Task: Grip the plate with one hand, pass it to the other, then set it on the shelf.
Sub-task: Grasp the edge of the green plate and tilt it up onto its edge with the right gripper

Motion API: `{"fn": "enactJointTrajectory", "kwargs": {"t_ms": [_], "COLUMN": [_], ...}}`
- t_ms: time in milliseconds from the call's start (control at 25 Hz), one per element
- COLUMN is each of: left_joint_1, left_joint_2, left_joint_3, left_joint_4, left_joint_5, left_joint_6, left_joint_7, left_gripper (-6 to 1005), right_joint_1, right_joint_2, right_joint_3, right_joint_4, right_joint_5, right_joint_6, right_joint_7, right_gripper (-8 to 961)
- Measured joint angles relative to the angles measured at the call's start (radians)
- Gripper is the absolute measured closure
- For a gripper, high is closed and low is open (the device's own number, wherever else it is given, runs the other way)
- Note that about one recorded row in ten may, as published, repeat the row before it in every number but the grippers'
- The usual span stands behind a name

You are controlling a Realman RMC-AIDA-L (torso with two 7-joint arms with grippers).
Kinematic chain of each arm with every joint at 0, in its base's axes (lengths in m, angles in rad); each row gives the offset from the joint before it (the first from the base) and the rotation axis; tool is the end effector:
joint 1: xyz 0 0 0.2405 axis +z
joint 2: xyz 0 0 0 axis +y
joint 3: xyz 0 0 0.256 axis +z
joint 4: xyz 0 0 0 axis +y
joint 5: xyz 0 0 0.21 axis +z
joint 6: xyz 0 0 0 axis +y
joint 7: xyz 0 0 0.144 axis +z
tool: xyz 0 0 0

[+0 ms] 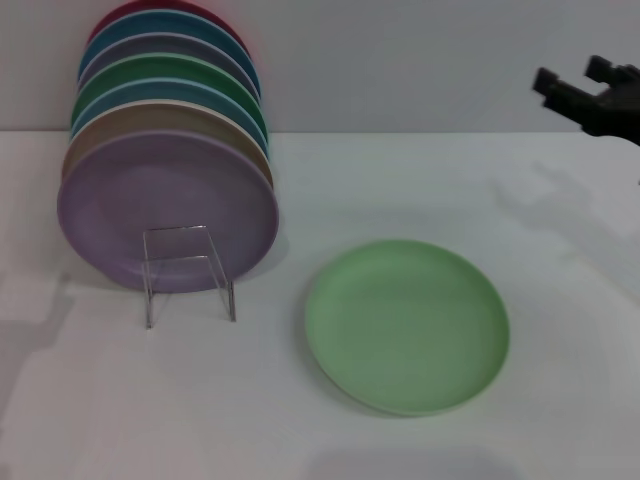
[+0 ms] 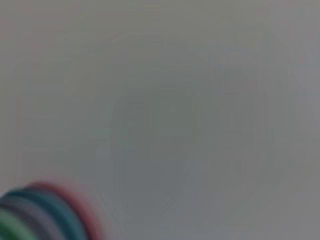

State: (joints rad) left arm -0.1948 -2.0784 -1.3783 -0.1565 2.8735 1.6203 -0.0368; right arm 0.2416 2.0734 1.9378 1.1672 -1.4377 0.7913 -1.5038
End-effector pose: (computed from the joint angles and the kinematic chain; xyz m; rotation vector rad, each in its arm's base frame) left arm -0.3418 0.2435 0.0337 -1.4356 -0.1690 -0.7429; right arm 0.2420 0.3774 0.0730 -2.0170 0.6670 0.7339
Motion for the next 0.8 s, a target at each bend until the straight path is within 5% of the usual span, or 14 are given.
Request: {"fn": "enactJointTrajectory", "kwargs": {"t_ms": [40, 80, 160, 200, 280, 600, 800], "left_joint_1": [-0.001, -0.001, 0.0, 0.0, 0.0, -0.004, -0.005], "left_joint_2": [0.0, 0.0, 0.0, 0.0, 0.0, 0.0, 0.0], "left_joint_3": [0.002, 0.005, 0.011, 0.013, 0.013, 0.025, 0.025], "left_joint_4": [-0.002, -0.005, -0.011, -0.013, -0.013, -0.014, -0.014], "left_joint_5": [0.0, 0.0, 0.0, 0.0, 0.0, 0.0, -0.001], "left_joint_6": [0.0, 0.0, 0.0, -0.002, -0.005, -0.02, -0.023], "left_joint_7": [-0.001, -0.002, -0.006, -0.008, -0.009, -0.011, -0.011], "left_gripper": [195, 195, 195, 195, 195, 195, 195], "right_joint_1": [0.0, 0.017, 0.031, 0.065, 0.097, 0.21, 0.266], "right_joint_2": [0.0, 0.0, -0.001, -0.007, -0.018, -0.053, -0.057], "right_joint_3": [0.0, -0.004, -0.003, 0.01, 0.038, 0.172, 0.17], "right_joint_4": [0.0, 0.1, 0.141, 0.2, 0.222, 0.217, 0.176], "right_joint_5": [0.0, -0.244, -0.379, -0.605, -0.743, -0.926, -1.033], "right_joint_6": [0.0, 0.028, 0.056, 0.141, 0.266, 0.641, 0.676], "right_joint_7": [0.0, 0.245, 0.402, 0.678, 0.862, 1.034, 1.043], "right_gripper": [153, 154, 155, 156, 157, 162, 165]}}
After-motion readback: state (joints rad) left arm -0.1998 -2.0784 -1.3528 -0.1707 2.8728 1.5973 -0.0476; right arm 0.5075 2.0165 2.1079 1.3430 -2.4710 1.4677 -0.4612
